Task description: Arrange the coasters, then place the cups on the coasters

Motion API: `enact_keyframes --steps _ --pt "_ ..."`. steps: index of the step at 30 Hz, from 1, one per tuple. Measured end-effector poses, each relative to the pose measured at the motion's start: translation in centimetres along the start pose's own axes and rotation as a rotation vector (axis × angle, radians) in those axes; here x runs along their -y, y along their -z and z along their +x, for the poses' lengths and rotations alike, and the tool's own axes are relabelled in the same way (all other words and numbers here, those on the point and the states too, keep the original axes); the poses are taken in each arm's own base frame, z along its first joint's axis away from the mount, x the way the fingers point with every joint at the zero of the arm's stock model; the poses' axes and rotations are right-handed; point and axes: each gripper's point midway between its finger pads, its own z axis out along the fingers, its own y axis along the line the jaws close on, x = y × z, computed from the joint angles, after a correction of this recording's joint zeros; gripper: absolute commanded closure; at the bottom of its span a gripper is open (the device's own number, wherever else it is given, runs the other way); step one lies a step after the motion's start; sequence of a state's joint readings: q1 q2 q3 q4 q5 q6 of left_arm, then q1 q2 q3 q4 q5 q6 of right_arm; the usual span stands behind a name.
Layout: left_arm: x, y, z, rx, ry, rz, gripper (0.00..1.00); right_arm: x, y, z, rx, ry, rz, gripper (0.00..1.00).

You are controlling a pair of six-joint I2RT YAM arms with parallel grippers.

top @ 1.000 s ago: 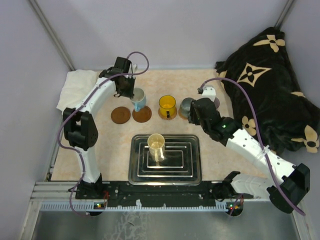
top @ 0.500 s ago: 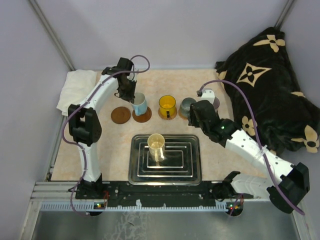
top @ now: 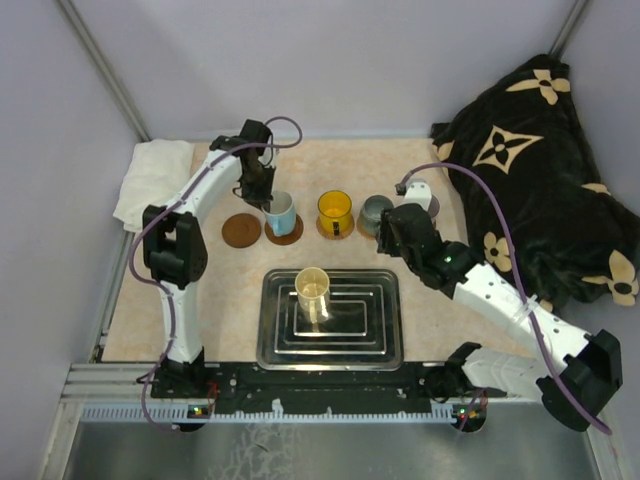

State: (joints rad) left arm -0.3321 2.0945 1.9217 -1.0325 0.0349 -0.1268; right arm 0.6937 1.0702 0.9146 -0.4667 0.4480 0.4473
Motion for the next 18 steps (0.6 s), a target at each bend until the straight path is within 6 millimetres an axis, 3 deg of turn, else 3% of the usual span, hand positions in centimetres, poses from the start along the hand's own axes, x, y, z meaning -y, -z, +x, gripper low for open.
enact_keyframes --steps 18 --pt "-0.02 -0.93 0.25 -0.013 0.0 -0.032 0.89 0.1 0.15 0.03 0.009 -0.005 -0.004 0.51"
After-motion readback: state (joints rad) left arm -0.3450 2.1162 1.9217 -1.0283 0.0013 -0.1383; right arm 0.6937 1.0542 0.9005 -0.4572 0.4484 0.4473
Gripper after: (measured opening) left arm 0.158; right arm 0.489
